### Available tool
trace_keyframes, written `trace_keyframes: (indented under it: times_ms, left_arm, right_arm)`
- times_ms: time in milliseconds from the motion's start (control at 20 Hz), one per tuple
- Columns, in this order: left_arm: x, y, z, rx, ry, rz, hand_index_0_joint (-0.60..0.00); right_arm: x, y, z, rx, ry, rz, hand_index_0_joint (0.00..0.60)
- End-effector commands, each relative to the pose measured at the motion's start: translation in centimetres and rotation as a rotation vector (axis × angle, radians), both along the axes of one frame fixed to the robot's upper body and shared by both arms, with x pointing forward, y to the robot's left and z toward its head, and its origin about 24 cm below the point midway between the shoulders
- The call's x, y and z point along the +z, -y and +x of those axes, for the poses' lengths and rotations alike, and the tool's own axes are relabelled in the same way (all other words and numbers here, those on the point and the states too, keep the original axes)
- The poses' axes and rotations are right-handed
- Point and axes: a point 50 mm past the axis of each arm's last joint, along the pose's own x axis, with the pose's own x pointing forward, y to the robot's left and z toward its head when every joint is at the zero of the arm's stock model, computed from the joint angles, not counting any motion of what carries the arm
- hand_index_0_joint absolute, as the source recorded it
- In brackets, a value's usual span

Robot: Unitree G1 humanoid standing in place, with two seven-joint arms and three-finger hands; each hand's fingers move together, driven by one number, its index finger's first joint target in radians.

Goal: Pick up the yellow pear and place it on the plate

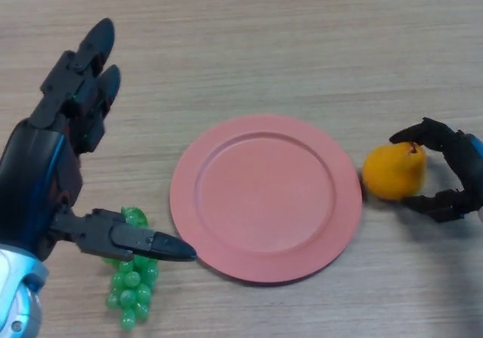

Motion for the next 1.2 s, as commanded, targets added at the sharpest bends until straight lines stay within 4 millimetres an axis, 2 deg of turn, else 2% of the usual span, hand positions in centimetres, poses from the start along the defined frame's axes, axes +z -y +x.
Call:
trace_keyframes:
  times_ms: [50, 150, 450, 650, 900, 1150, 1200]
  left_arm:
    - [2.6, -0.4, -1.0, 0.011, 0.186, 0.024, 0.000]
    - [2.5, -0.4, -1.1, 0.010, 0.190, 0.023, 0.000]
    - [2.5, -0.9, -1.3, 0.007, 0.190, 0.001, 0.000]
    - [2.4, -1.1, -1.4, 0.001, 0.191, -0.015, 0.000]
    - [2.2, -1.7, -1.4, 0.000, 0.189, -0.029, 0.000]
    - [2.7, -2.2, -1.5, 0.004, 0.216, -0.045, 0.000]
    - [2.7, -2.2, -1.5, 0.001, 0.214, -0.047, 0.000]
  right_arm:
    - [5.5, 1.3, 1.3, -0.023, 0.252, 0.035, 0.600]
    - [6.7, 1.4, 1.4, -0.048, 0.303, 0.138, 0.600]
    - [10.2, -1.3, 0.3, -0.019, 0.221, 0.806, 0.600]
    - [10.6, -4.8, -0.2, 0.067, 0.215, 0.755, 0.600]
    - [7.5, -10.1, -1.4, 0.150, 0.159, 0.570, 0.600]
    - [6.0, -13.0, -1.3, 0.173, 0.211, 0.362, 0.600]
    - [5.5, -13.4, -1.6, 0.219, 0.218, 0.238, 0.600]
